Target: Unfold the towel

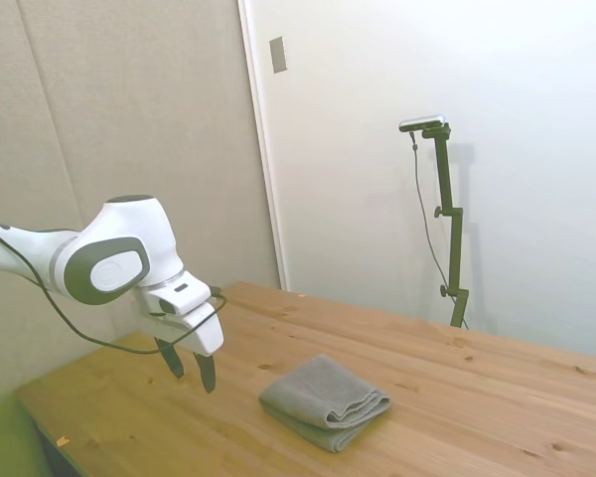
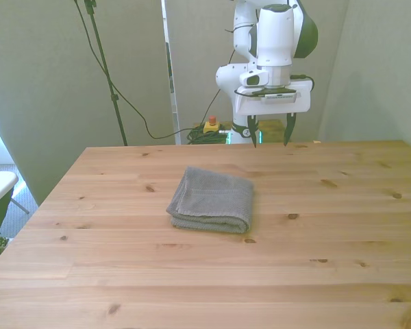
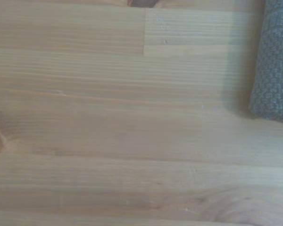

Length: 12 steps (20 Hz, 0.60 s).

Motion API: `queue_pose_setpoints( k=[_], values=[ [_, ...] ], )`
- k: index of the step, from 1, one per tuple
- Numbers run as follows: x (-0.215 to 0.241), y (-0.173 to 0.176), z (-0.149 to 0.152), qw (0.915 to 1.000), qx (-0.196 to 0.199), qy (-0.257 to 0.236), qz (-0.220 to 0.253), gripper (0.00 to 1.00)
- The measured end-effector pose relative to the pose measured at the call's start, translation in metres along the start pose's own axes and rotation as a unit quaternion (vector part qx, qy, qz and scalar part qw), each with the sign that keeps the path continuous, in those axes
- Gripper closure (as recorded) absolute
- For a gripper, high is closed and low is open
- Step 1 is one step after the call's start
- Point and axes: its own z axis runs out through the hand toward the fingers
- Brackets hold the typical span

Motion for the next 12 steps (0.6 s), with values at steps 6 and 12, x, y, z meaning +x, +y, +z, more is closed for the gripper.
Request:
queue_pose_setpoints(
  k=[6,12],
  values=[
    [0.041,0.024,-0.02,0.9985,0.019,0.005,0.05,0.0],
    [0.158,0.113,-0.042,0.9864,0.033,0.018,0.16,0.0]
  ],
)
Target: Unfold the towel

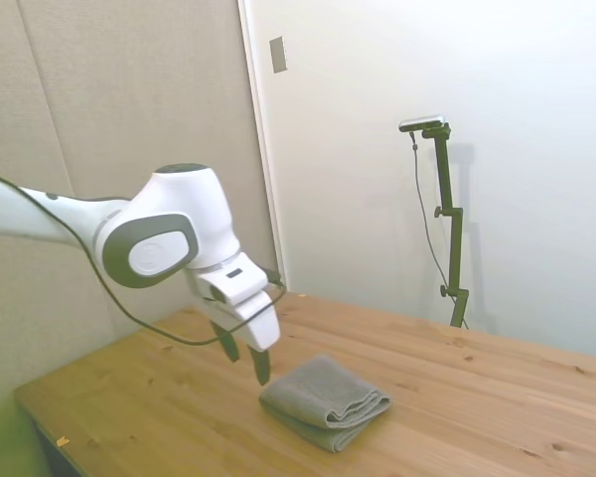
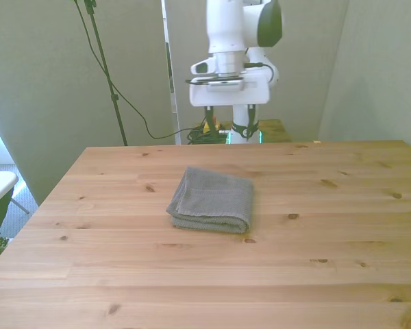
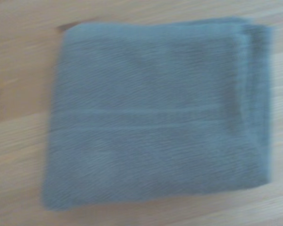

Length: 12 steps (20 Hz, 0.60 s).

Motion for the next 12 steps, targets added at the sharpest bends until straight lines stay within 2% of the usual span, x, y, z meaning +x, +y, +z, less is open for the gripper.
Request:
queue_pose_setpoints(
  k=[3,5,9,12],
  values=[
    [0.065,0.04,0.006,0.9991,-0.002,0.0,0.042,0.0],
    [0.089,0.057,0.014,0.9984,0.01,-0.012,0.055,0.0],
    [0.107,0.067,0.038,0.9957,0.062,-0.04,0.057,0.0],
    [0.107,0.063,0.056,0.9926,0.097,-0.062,0.039,0.0]
  ],
)
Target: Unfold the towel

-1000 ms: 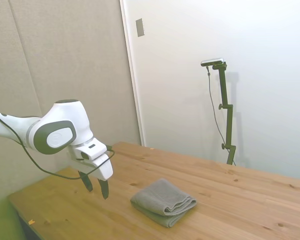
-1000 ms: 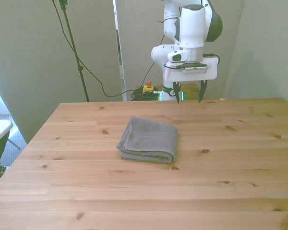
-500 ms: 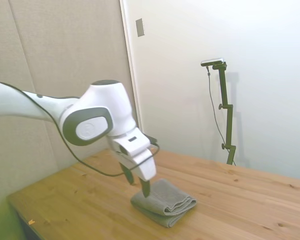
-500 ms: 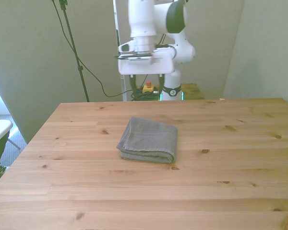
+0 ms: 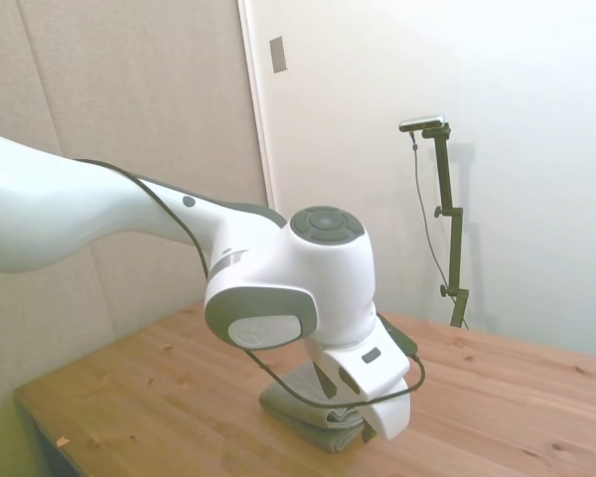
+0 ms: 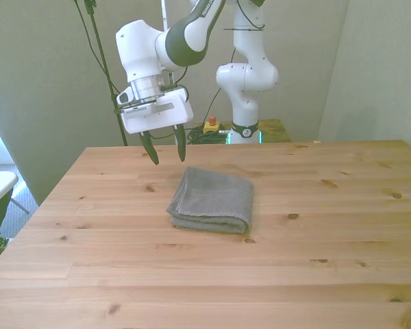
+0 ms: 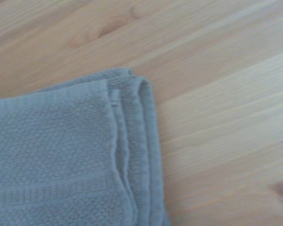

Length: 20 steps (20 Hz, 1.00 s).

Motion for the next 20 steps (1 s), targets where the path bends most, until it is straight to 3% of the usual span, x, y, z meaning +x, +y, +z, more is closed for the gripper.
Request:
queue_pose_setpoints(
  k=[6,10,11,20],
  values=[
    [-0.014,-0.012,0.034,0.9967,0.034,-0.06,-0.042,0.0],
    [-0.021,-0.013,0.047,0.994,0.033,-0.085,-0.06,0.0],
    [-0.022,-0.013,0.047,0.9939,0.032,-0.087,-0.06,1.0],
    [-0.021,-0.012,0.051,0.9929,0.038,-0.09,-0.068,1.0]
  ],
)
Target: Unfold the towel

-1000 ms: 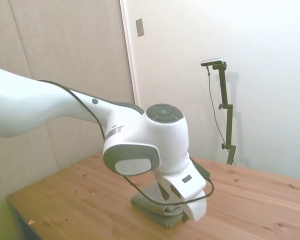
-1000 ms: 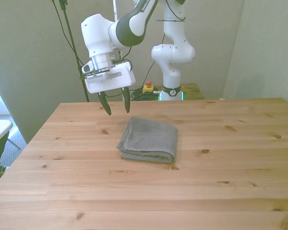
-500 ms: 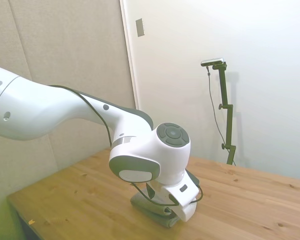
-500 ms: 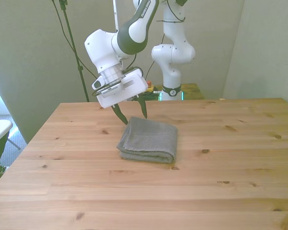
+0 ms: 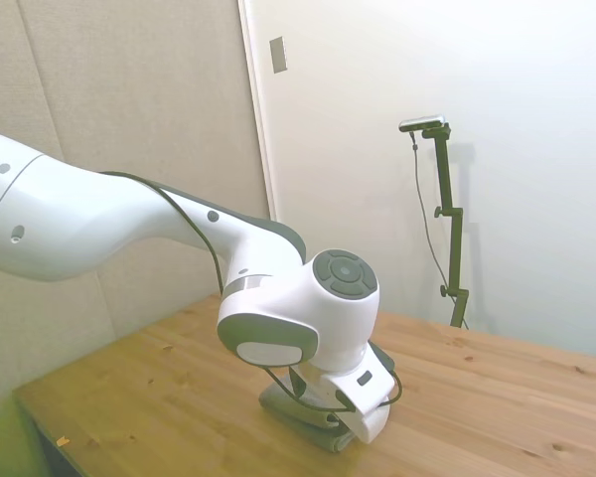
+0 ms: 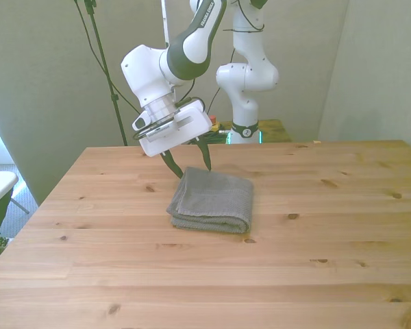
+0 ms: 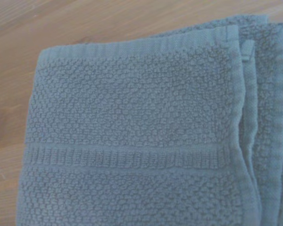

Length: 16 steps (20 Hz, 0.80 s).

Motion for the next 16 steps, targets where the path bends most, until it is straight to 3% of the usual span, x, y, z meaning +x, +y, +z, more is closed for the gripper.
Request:
queue_pose_setpoints(
  k=[16],
  values=[
    [0.001,-0.007,-0.002,1.0,0.005,0.002,-0.005,1.0]
  ],
)
